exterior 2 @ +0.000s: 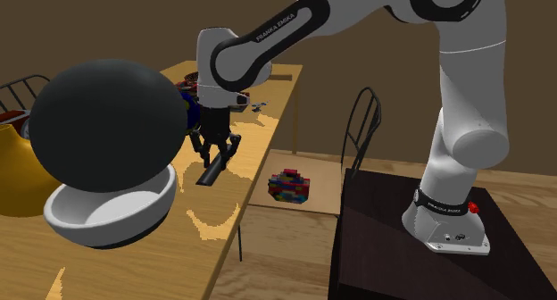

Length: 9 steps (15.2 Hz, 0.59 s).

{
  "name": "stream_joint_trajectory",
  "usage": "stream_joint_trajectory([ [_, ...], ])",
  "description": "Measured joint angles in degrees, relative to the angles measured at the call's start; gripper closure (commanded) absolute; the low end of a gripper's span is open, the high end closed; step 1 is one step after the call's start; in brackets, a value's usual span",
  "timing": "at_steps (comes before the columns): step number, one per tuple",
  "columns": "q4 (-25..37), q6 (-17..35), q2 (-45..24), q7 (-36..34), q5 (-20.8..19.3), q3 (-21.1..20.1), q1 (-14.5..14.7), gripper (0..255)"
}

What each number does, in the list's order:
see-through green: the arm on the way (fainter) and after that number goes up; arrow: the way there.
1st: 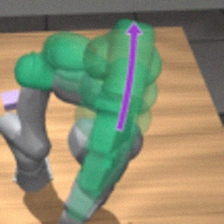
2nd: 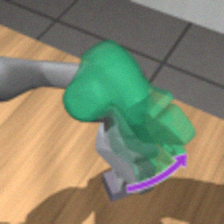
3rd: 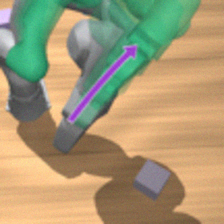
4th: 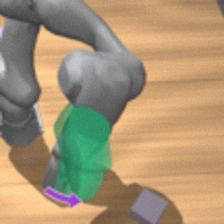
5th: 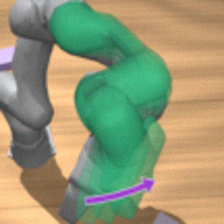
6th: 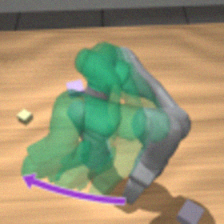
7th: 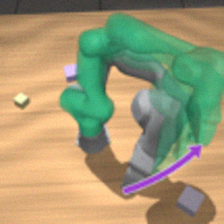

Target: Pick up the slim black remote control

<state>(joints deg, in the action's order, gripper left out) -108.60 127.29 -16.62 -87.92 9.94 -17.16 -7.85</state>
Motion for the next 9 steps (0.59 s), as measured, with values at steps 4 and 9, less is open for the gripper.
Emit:
stream_joint_trajectory([
  [4,-0.1,-1.0,0.8,-0.2,0.1,0.0,-0.1,255],
  [9,1.7,-4.4,2.4,-0.9,0.2,-0.1,-0.2,255],
])
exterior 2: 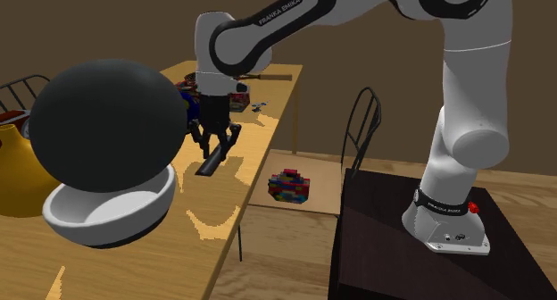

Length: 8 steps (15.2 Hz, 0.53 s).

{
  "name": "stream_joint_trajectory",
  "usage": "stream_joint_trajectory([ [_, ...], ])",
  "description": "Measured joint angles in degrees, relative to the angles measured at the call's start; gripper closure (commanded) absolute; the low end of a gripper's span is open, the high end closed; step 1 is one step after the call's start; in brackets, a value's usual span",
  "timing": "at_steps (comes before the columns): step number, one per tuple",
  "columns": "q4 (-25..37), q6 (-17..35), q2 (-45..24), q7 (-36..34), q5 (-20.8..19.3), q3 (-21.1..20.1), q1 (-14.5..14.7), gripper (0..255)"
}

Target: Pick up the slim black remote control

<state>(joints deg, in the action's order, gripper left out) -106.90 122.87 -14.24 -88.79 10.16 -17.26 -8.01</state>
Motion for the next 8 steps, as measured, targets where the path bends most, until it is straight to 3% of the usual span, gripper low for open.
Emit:
stream_joint_trajectory([
  [8,3.3,-5.1,1.9,-0.7,0.1,-0.1,-0.2,255],
])
